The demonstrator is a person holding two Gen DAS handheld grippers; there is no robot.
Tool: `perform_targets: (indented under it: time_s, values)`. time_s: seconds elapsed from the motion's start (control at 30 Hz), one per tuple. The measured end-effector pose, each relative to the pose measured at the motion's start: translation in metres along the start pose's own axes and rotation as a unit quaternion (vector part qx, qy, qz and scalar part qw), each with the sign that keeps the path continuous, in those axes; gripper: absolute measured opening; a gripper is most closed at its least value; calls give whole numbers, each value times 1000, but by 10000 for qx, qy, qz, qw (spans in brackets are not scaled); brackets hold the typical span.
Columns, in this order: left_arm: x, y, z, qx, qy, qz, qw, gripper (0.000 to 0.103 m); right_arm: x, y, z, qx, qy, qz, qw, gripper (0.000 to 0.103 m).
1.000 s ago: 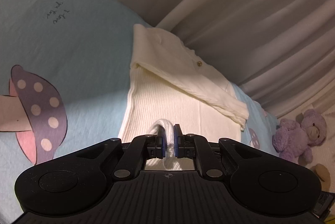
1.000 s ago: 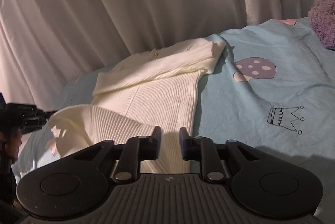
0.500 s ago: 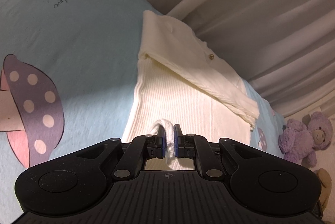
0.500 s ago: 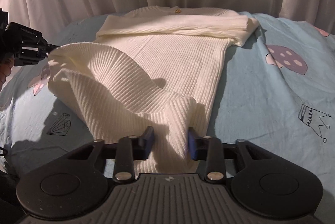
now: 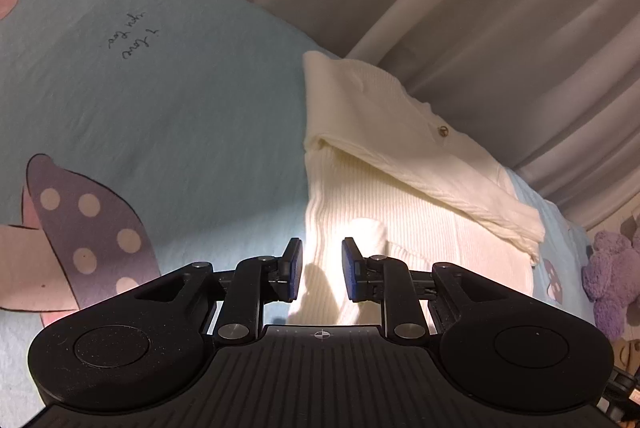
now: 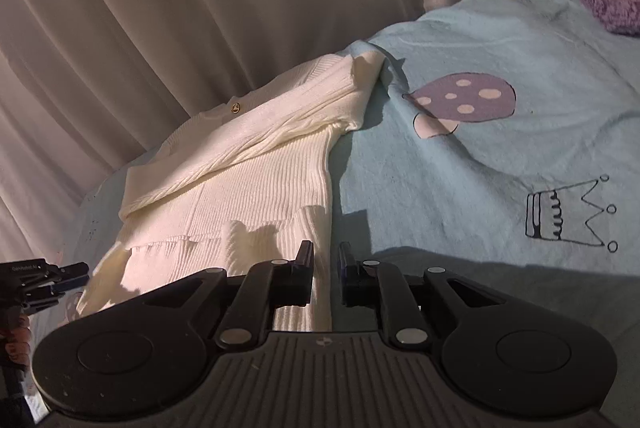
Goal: Fold small clothes
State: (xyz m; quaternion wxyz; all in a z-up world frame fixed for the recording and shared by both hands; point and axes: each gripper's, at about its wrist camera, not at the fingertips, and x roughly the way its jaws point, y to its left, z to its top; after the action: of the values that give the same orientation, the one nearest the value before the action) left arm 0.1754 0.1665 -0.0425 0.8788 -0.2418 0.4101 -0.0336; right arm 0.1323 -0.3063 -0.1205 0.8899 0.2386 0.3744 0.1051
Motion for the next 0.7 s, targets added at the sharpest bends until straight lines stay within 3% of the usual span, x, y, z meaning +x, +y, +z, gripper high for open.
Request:
perform_targets:
  time_s: [0.1,0.23,0.33,0.37,0.4,0.5,0.63,0.7]
  values:
    - [7,-1,-2,157,83,-83,9998,34,1,-4,-3,159,57,96,9998,31]
    - [23,-17,-3,446,211,-222,9985,41,10,1,1,158,169,201,9995,32]
    - [32,-29,-5,668,242,-55,9975,36,13,15,2,-250,72,-8,9997,27]
    - [32,-33,-6,758,197,-12,9969,28,12,19,1,-396,20,-97,9992,21]
    - [31,-36,-7,870,149,29,9961,23,12,24,2,-585,-28,-173,9981,6]
    - [31,-42,-9,1165,69,148,9931,12,12,34,1,-981,-6,-189,9950,5]
    - [37,-42,-8,1197,165,141,9926,12,16,38,2,-1112,70,-277,9934,7]
    - [40,-42,-7,1231,215,159,9920,17,20,36,4,-1032,135,-304,9941,11]
